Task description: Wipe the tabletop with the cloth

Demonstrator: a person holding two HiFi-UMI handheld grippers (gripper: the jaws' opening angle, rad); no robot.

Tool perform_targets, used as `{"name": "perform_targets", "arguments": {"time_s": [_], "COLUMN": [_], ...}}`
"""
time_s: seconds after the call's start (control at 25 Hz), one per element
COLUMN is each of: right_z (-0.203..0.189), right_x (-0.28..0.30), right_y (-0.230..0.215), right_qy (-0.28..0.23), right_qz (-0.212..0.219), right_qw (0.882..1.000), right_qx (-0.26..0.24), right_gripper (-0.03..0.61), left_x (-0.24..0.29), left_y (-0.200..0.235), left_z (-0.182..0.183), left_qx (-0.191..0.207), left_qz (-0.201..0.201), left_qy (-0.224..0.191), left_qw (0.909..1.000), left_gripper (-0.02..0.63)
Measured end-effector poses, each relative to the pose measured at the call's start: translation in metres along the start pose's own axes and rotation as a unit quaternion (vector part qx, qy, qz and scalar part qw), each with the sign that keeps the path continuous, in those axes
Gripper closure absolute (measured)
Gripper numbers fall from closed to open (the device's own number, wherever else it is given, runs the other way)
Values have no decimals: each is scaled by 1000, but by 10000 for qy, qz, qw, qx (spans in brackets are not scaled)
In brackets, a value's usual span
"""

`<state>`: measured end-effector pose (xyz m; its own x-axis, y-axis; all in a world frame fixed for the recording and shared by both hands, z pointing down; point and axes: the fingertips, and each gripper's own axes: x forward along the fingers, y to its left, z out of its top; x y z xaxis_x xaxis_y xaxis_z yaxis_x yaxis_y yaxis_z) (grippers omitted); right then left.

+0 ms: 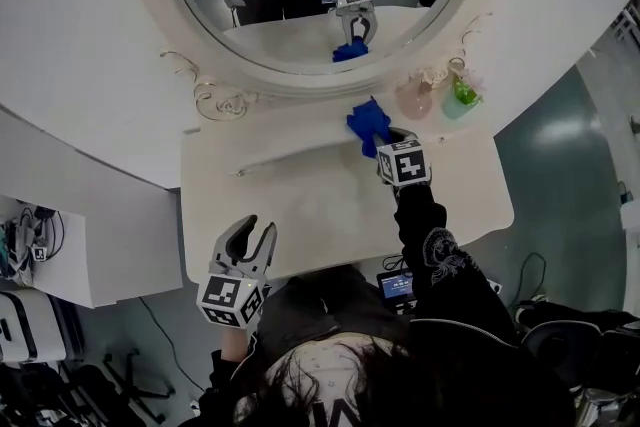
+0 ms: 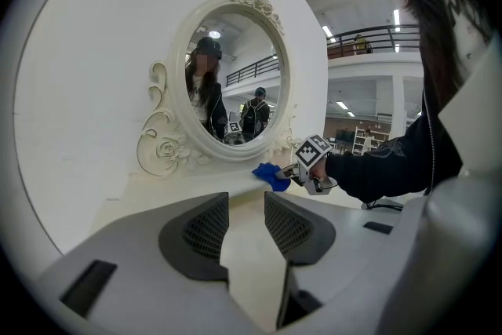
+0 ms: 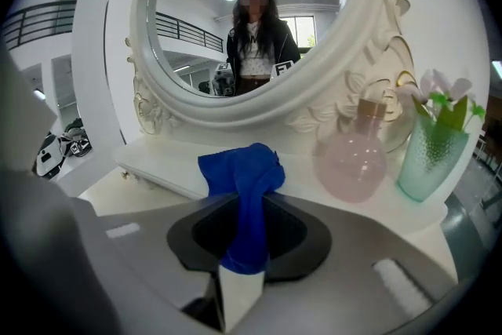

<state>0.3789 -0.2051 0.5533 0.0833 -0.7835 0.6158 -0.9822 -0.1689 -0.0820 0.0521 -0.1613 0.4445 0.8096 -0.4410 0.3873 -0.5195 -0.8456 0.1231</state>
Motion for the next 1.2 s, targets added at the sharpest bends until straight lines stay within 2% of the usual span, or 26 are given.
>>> {"name": "perform_targets", "arguments": {"time_s": [0.32,0.56,0.8,1.0,1.2], "right_z": [-10,-3,11,12,8], "right_x": [-16,-26,-37,-36,-25], "right_y": [-44,-35,53,165,280], "right_qy": [-118,-169,-314,-364,-215], "right_qz": [-188,-253,257,991,1683], "right_qw": [9993,9993,9991,9942,9839], "right_qx": [285,208,-113,-194,-569], "right_gripper": [491,491,491,491,491], "left_x": [5,-3,-30,-62,-96], "left_y": [-12,-1,27,64,105], "left_z": [-2,5,-1,-9,-27], "left_qx": [13,24,-56,-185,-403], "left_qz": [62,45,150,267,483], "left_qy": [52,-52,-126,-246,-301], "left_qw": [10000,10000,9998,9992,9976], "left_gripper": [471,471,471,471,471]}}
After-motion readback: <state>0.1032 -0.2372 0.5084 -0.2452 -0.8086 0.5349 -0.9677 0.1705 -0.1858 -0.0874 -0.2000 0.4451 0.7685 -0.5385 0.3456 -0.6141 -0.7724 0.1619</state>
